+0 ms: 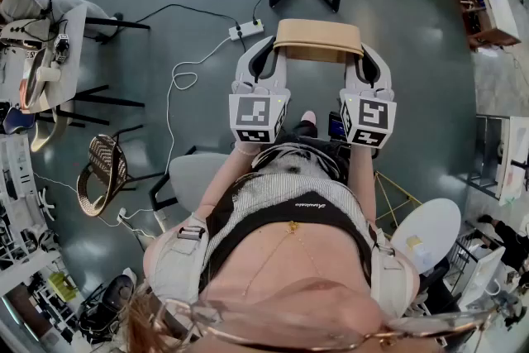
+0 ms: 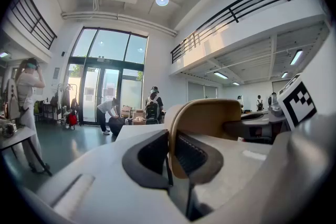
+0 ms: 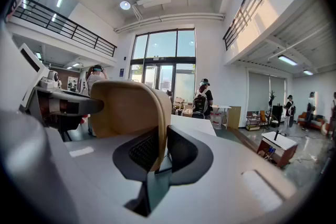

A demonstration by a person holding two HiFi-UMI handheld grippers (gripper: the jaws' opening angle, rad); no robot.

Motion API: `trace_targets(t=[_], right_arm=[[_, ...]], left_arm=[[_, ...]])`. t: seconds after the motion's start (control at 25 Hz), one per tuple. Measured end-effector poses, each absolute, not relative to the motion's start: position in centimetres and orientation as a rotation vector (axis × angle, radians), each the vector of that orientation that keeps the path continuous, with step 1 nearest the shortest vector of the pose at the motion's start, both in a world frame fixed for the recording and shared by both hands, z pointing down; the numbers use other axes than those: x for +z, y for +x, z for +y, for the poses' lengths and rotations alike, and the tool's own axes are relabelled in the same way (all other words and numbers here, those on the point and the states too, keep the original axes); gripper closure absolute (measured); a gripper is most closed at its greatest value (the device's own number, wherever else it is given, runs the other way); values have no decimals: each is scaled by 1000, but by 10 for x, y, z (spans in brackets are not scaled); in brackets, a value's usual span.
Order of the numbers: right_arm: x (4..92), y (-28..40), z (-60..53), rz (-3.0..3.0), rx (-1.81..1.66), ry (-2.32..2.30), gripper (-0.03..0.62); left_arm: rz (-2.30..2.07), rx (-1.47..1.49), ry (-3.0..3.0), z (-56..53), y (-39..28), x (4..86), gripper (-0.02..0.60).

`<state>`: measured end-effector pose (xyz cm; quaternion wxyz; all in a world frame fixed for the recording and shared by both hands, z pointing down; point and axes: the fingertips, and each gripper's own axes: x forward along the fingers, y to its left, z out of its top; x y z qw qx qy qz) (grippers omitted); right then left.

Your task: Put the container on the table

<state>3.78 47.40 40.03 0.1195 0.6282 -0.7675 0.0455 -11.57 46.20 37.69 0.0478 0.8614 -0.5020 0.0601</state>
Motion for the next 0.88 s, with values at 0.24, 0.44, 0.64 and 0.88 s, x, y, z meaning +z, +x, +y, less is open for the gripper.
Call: trace_targets(t=[0.24, 0.44, 0.64, 0.88], right_arm=[[401, 47, 475, -2264, 136, 1837, 537], [401, 55, 471, -2285, 132, 1830, 536], [402, 63, 466, -2297, 126, 1813, 534], [398, 74, 460, -2322, 108, 1792, 534]], left_arm=[[-1542, 189, 2630, 463, -106, 378, 551], [-1559, 189, 2634, 458, -99, 376, 551], [-1569, 195, 2621, 455, -90, 378, 551], [-1595, 176, 2607, 452, -80, 375, 551]])
